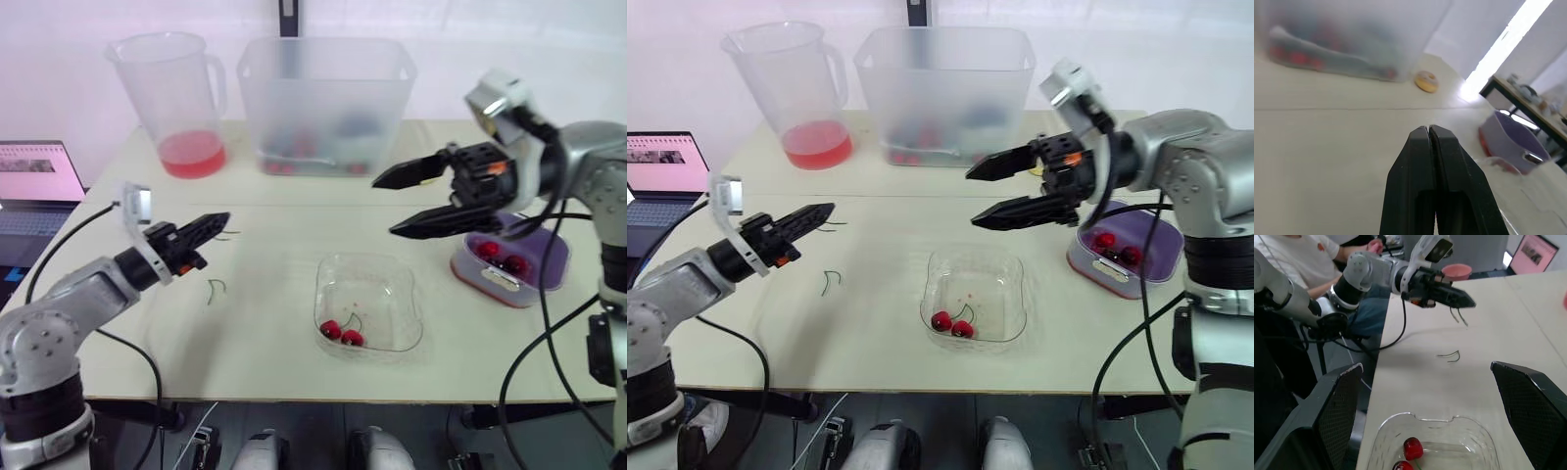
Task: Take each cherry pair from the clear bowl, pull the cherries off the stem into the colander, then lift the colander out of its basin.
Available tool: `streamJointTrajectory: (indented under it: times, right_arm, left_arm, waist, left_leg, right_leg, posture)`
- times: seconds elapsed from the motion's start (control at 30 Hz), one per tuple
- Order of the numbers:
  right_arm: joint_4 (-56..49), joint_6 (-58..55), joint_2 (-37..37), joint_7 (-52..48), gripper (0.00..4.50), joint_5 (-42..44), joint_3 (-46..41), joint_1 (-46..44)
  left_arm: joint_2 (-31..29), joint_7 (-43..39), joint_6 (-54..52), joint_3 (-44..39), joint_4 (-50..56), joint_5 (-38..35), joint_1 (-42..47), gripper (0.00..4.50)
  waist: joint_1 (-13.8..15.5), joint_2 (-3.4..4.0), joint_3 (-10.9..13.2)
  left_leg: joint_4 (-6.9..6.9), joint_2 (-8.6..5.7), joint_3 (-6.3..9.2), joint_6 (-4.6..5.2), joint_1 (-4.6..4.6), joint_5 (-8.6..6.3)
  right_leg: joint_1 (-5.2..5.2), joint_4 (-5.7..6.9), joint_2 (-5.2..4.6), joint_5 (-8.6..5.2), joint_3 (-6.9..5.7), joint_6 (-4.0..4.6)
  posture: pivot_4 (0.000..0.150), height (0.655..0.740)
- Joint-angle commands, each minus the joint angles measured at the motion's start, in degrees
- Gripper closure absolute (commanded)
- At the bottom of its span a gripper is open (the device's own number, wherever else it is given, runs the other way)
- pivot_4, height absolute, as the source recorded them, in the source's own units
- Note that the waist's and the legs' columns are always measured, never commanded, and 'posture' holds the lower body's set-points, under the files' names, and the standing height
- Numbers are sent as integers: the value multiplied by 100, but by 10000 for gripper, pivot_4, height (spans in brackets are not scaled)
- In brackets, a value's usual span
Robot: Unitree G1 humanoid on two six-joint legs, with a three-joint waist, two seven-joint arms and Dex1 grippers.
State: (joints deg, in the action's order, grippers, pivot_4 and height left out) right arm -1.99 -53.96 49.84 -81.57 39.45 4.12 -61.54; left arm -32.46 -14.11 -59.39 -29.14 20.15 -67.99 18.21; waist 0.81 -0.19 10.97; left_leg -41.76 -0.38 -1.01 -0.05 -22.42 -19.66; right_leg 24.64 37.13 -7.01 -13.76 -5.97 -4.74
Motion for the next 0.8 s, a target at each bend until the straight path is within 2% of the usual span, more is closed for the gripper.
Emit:
streamJointTrajectory:
  times: [0.03,0.13,0.37,0.5,0.7,0.8]
  right_arm:
    - [16,442,-71,126,113,-254,-27,-75]
    - [146,751,-188,339,113,-425,-128,64]
    - [424,963,-46,276,113,-586,-186,142]
    - [461,938,-106,397,0,-655,-152,120]
    - [394,766,-173,487,0,-635,-121,-27]
    - [418,717,-180,482,0,-655,-82,-75]
  left_arm:
    - [212,593,24,-81,-259,-68,-115,45000]
    - [507,992,6,42,-693,59,-302,45000]
    - [425,1154,29,-231,-1287,121,-586,45000]
    - [397,1048,194,-252,-1513,379,-708,31741]
    - [142,1081,388,-920,-1246,106,-739,475]
    - [-205,895,440,-1237,-1226,54,-773,102]
  waist:
    - [12,0,0]
    - [-2,-3,-3]
    - [-15,-4,-3]
    - [-11,-4,-3]
    - [-18,-4,-2]
    - [-25,-4,-2]
  left_leg:
    - [0,-1,0,0,0,0]
    - [-3,-2,-1,0,1,0]
    - [1,4,-7,0,1,0]
    - [1,4,-6,0,2,0]
    - [2,5,-5,-1,1,-1]
    - [4,5,-5,-1,1,-1]
  right_leg:
    - [0,1,2,0,-1,0]
    - [-2,4,6,0,-1,0]
    - [3,5,13,0,-4,0]
    - [3,4,11,0,-4,0]
    - [5,4,1,0,-3,0]
    - [6,2,0,0,-2,0]
  posture:
    - [1500,6886]
    - [1500,6886]
    - [1500,6886]
    - [1500,6886]
    - [1500,6886]
    - [1500,6886]
